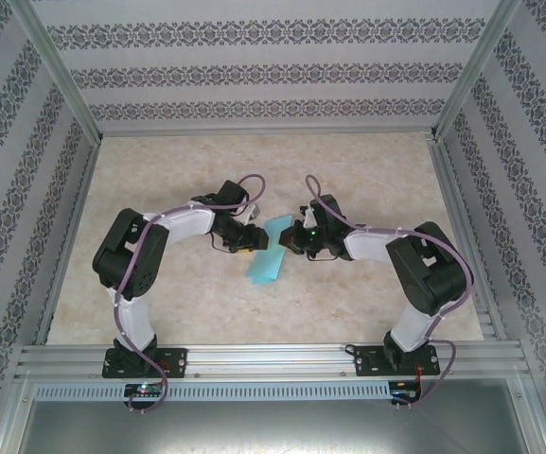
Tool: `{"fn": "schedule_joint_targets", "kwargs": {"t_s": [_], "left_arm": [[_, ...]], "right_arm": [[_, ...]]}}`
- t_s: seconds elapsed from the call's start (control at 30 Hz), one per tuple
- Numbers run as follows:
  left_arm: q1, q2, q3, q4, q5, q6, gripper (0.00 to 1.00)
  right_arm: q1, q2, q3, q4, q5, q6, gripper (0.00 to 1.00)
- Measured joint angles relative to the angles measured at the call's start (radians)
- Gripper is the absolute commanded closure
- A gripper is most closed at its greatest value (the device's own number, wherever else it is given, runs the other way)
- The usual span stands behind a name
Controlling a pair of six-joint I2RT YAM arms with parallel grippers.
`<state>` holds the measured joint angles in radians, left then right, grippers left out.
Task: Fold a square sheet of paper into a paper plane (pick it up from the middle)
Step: Fold the triangle a second time at the center of the table.
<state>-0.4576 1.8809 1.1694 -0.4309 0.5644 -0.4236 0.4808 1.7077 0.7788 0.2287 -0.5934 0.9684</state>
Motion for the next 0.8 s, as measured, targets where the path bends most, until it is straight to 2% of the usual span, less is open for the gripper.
{"fn": "schedule_joint_targets", "kwargs": {"t_s": [0.1, 0.37, 0.63, 0.8], "left_arm": [[0.026, -0.056, 0.000, -0.034, -0.005, -0.003, 0.32], [0.074, -0.266, -0.090, -0.022, 0.071, -0.076, 0.27], [0.074, -0.320, -0.160, 0.020, 0.140, -0.148, 0.27], [0.074, -0.341, -0.204, 0.043, 0.167, -0.180, 0.37]], "right_arm": [[-0.013, -0.034, 0.000, 0.001, -0.008, -0.003, 0.98], [-0.050, -0.091, 0.002, 0.040, -0.068, 0.018, 0.98], [-0.078, -0.108, 0.011, 0.159, -0.132, 0.106, 0.98], [-0.080, -0.130, 0.011, 0.193, -0.150, 0.142, 0.98]]}}
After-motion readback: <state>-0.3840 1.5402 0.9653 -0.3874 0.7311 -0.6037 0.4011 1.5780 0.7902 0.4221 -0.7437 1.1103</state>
